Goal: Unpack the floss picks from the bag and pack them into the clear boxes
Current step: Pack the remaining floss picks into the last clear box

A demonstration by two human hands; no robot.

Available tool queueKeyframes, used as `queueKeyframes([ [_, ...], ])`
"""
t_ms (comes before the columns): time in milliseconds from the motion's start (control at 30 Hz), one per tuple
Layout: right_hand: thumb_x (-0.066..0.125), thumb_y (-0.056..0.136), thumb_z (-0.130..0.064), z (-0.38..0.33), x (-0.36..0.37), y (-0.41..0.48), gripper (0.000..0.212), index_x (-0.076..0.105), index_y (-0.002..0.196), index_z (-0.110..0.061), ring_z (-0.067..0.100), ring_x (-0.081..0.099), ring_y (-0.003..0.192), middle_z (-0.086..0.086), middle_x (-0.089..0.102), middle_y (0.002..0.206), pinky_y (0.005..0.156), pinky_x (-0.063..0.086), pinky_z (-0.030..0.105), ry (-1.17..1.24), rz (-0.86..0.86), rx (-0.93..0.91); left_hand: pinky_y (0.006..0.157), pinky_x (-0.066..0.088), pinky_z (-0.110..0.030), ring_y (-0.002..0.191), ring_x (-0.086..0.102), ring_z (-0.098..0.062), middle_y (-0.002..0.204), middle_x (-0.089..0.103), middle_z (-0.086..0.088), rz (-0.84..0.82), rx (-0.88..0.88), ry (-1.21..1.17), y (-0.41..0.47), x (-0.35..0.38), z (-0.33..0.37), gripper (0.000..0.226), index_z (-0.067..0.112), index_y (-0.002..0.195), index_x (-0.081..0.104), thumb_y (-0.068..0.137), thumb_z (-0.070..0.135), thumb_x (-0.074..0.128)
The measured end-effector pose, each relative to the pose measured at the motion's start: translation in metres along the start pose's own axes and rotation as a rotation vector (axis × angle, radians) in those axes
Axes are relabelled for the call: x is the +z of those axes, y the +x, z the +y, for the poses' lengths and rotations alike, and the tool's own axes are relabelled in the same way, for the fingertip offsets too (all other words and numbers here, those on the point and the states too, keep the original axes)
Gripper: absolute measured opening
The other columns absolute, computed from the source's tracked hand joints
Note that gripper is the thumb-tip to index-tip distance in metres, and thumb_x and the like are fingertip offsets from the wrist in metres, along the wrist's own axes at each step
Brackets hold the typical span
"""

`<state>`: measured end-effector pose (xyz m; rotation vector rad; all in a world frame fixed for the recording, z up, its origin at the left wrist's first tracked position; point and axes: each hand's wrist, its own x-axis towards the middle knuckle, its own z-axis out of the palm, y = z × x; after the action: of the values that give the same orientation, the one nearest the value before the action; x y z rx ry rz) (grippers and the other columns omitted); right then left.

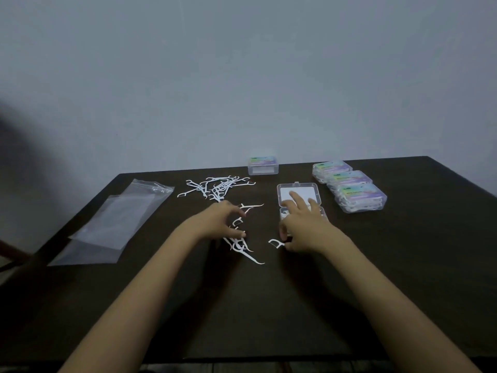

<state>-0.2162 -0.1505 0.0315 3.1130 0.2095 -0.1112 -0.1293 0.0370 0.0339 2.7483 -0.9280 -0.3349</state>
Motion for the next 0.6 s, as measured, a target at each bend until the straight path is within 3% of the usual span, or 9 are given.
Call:
queueKeyframes([
  [167, 0.058, 0.086, -0.025, -0.012, 0.005, 0.007, 0.03, 0.06, 0.113, -0.012, 0.033, -0.005, 0.143, 0.011, 0.012, 0.153, 0.112, 0.002, 0.057, -0.155, -0.018, 0.001, 0.095, 0.046, -0.033, 0.105, 0.052, -0.016, 0.11, 0.042, 0.001, -0.128, -0.042, 0.009, -0.011, 0.0, -0.011, 0.044, 0.026, 0.115, 0.056, 0.075, 0.021, 0.074],
  [300, 0.06, 0.082, -0.027, -0.011, 0.007, 0.007, 0.028, 0.063, 0.106, -0.013, 0.029, 0.005, 0.14, 0.011, 0.021, 0.148, 0.114, 0.003, 0.056, -0.148, -0.011, -0.056, 0.086, 0.051, -0.036, 0.094, 0.053, -0.017, 0.102, 0.042, 0.003, -0.138, -0.032, 0.016, -0.009, 0.003, -0.006, 0.035, 0.019, 0.11, 0.058, 0.078, 0.015, 0.07],
  [400, 0.063, 0.081, -0.03, -0.004, 0.003, 0.0, 0.017, 0.066, 0.093, -0.02, 0.019, 0.012, 0.138, 0.003, 0.026, 0.145, 0.115, 0.003, 0.049, 0.017, 0.043, -0.105, 0.077, 0.049, -0.027, 0.085, 0.051, -0.013, 0.094, 0.048, 0.004, -0.104, 0.003, 0.021, -0.003, 0.005, -0.002, 0.024, 0.015, 0.102, 0.061, 0.079, 0.011, 0.067],
  [500, 0.065, 0.081, -0.029, 0.012, -0.008, -0.003, 0.007, 0.065, 0.086, -0.025, 0.014, 0.016, 0.137, -0.002, 0.031, 0.142, 0.113, 0.009, 0.041, 0.218, 0.175, -0.043, 0.063, 0.039, -0.018, 0.08, 0.049, -0.012, 0.085, 0.05, 0.005, -0.067, 0.026, 0.035, 0.004, 0.007, 0.004, 0.018, 0.013, 0.098, 0.063, 0.08, 0.009, 0.064],
  [600, 0.065, 0.082, -0.027, 0.033, -0.016, 0.001, 0.006, 0.064, 0.087, -0.024, 0.016, 0.023, 0.134, -0.001, 0.036, 0.14, 0.11, 0.016, 0.038, 0.243, 0.316, 0.064, 0.066, 0.038, -0.02, 0.078, 0.049, -0.012, 0.076, 0.049, 0.009, -0.044, 0.026, 0.047, 0.009, 0.009, 0.011, 0.013, 0.012, 0.093, 0.063, 0.081, 0.008, 0.063],
])
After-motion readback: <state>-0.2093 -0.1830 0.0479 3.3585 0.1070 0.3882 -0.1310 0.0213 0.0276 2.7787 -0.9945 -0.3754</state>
